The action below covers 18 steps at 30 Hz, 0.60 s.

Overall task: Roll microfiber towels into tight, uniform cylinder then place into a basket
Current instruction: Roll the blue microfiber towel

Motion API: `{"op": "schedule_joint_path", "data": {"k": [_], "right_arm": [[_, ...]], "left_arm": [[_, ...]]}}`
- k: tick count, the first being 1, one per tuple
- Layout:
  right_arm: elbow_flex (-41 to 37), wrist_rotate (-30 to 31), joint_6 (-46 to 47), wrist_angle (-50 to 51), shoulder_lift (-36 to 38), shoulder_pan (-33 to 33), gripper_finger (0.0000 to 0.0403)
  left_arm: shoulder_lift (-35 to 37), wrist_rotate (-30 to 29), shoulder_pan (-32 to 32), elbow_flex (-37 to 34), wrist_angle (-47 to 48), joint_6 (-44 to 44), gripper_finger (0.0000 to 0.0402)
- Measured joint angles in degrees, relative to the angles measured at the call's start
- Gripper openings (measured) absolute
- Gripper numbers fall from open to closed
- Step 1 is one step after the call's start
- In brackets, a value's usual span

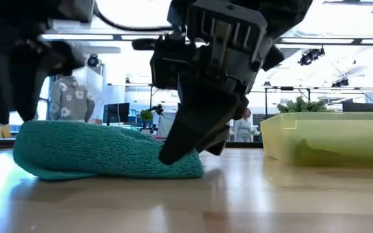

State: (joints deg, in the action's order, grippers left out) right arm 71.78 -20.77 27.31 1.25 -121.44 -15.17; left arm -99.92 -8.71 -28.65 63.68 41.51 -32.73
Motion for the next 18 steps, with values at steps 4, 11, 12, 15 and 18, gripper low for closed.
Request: {"op": "schedule_joint_path", "data": {"k": [4,11,12,15,18], "right_arm": [[-0.1,-5.2,4.3,-0.8,-0.1,1.8,0.0001],[-0.1,-7.6,6.3,-1.6,-0.1,2.8,0.0000],[-0.1,-7.4,6.3,-1.6,-0.1,2.9,0.0000],[-0.1,-7.4,6.3,-1.7,-0.1,3.0,0.0000],[-0.1,-7.3,6.3,-1.7,-0.1,3.1,0.0000]], "left_arm": [[-0.2,-13.1,-4.1,0.0,-3.6,-0.2,0.0106],[-2.5,-22.3,-7.4,0.1,-12.6,1.6,0.0125],[-2.7,-23.4,-7.6,0.0,-12.9,2.5,0.0130],[-4.3,-24.1,-6.7,0.2,-15.9,4.2,0.0149],[-6.3,-24.1,-5.3,0.2,-17.5,4.8,0.0170]]}}
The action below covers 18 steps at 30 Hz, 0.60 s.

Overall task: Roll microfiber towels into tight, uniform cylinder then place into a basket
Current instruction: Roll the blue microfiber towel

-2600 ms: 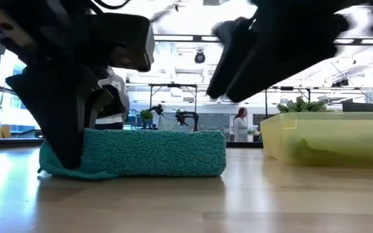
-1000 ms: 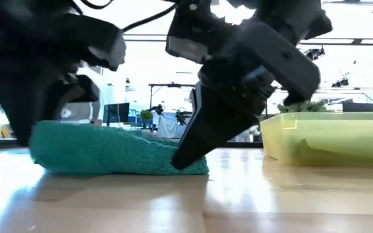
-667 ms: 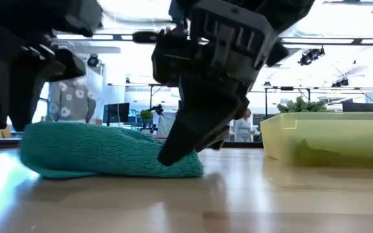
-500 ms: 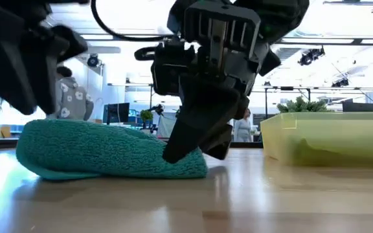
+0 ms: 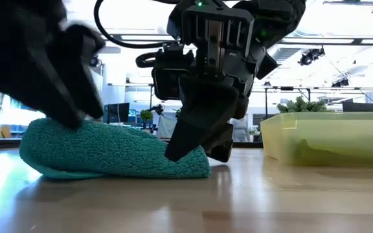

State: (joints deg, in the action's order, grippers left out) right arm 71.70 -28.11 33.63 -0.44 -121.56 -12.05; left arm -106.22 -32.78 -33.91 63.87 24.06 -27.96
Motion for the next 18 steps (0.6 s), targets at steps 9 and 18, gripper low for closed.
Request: {"op": "schedule_joint_path", "data": {"k": [9,18], "right_arm": [[0.0,0.6,-0.5,0.0,0.0,0.0,0.0000],[0.0,8.7,-12.3,6.1,5.4,-0.6,0.0033]], "left_arm": [[-4.3,6.3,4.6,-0.2,-1.0,-1.1,0.0182],[-4.7,11.4,5.2,-0.3,-2.1,-3.4,0.0024]]}}
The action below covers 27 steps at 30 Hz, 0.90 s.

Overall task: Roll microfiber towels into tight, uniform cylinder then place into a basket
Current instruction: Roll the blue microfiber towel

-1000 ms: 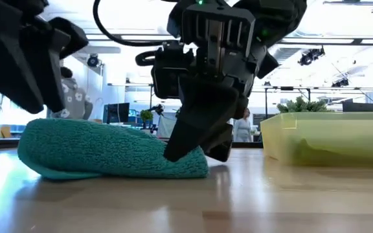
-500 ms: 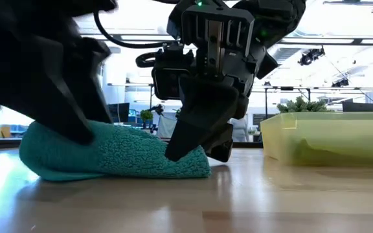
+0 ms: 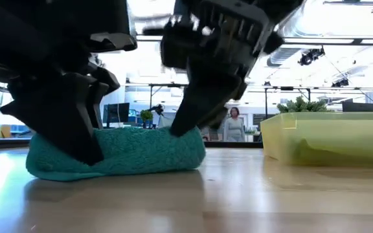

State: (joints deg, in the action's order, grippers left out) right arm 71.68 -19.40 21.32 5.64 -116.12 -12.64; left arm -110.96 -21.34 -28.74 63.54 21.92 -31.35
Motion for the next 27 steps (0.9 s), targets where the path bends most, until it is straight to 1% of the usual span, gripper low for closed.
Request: {"op": "schedule_joint_path", "data": {"k": [2,5,9,11,15,18,20,22,24,25,27], "right_arm": [[0.0,6.0,-5.5,3.6,2.7,-1.3,0.0038],[0.0,17.3,-14.2,7.1,6.8,-4.9,0.0040],[0.1,34.6,-24.7,8.0,9.5,-12.1,0.0040],[0.1,40.1,-28.1,6.3,9.5,-15.4,0.0040],[0.1,45.2,-32.8,2.6,8.7,-19.4,0.0042],[0.1,47.6,-33.4,-1.2,7.2,-20.5,0.0062],[0.1,46.7,-33.3,-3.5,6.0,-20.8,0.0090],[0.1,43.4,-33.6,-5.2,4.5,-20.9,0.0123],[0.1,39.8,-35.9,-6.3,3.1,-21.1,0.0154],[0.1,39.8,-37.7,-6.8,2.4,-21.2,0.0166],[0.1,42.4,-40.1,-7.6,0.7,-21.8,0.0181]], "left_arm": [[0.1,1.9,0.4,-0.3,-0.5,-0.4,0.0014],[0.6,6.2,1.1,-1.4,-2.5,-1.1,0.0021],[1.4,13.5,3.1,-2.7,-4.8,-1.9,0.0012],[1.5,17.8,4.6,-2.9,-6.0,-1.9,0.0009],[1.9,25.0,7.5,-3.0,-8.8,-0.3,0.0009],[1.9,29.6,9.5,-3.0,-10.1,0.4,0.0008],[1.9,31.3,10.6,-3.1,-10.3,0.8,0.0008],[1.9,32.3,11.5,-3.1,-10.3,0.9,0.0008],[1.9,33.6,12.5,-3.1,-10.3,0.9,0.0008],[1.9,34.3,12.9,-3.1,-10.3,1.1,0.0008],[1.9,35.2,13.7,-3.1,-10.4,1.6,0.0008]]}}
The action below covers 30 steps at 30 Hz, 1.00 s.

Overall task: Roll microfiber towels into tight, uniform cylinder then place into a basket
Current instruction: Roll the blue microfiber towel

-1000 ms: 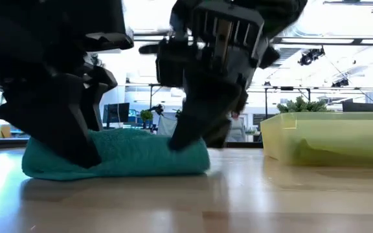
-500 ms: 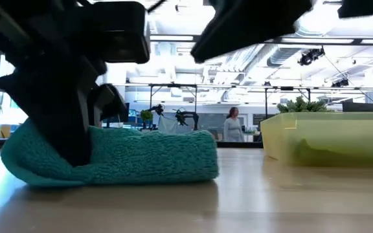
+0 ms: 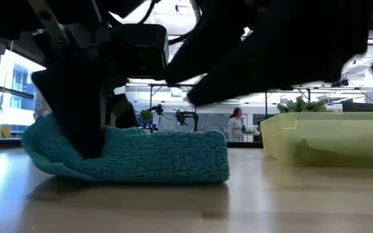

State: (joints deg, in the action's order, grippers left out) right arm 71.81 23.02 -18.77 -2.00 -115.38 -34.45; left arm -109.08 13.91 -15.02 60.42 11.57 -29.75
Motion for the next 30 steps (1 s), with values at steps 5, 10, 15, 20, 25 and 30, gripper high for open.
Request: {"op": "schedule_joint_path", "data": {"k": [5,10,15,20,25,30], "right_arm": [[0.0,4.4,-6.2,-4.6,-4.0,-0.6,0.0184],[0.0,12.4,-7.2,-4.2,-6.7,-0.5,0.0169],[0.2,14.8,-6.8,-3.6,-7.9,0.7,0.0163],[0.3,8.7,-3.4,-3.3,-8.1,2.7,0.0162],[0.2,2.7,9.8,-2.0,-8.2,4.9,0.0139],[0.3,-3.0,18.8,-0.4,-8.1,6.1,0.0067]], "left_arm": [[0.0,1.2,1.7,0.0,-0.9,0.1,0.0008],[0.0,2.6,2.4,0.0,-1.0,0.1,0.0008],[0.0,4.7,2.2,0.0,-2.3,0.3,0.0008],[0.0,5.0,2.1,0.0,-2.4,0.5,0.0008],[0.1,4.3,1.5,0.0,-2.4,2.5,0.0031],[0.1,3.9,0.6,0.1,-2.1,3.0,0.0065]]}}
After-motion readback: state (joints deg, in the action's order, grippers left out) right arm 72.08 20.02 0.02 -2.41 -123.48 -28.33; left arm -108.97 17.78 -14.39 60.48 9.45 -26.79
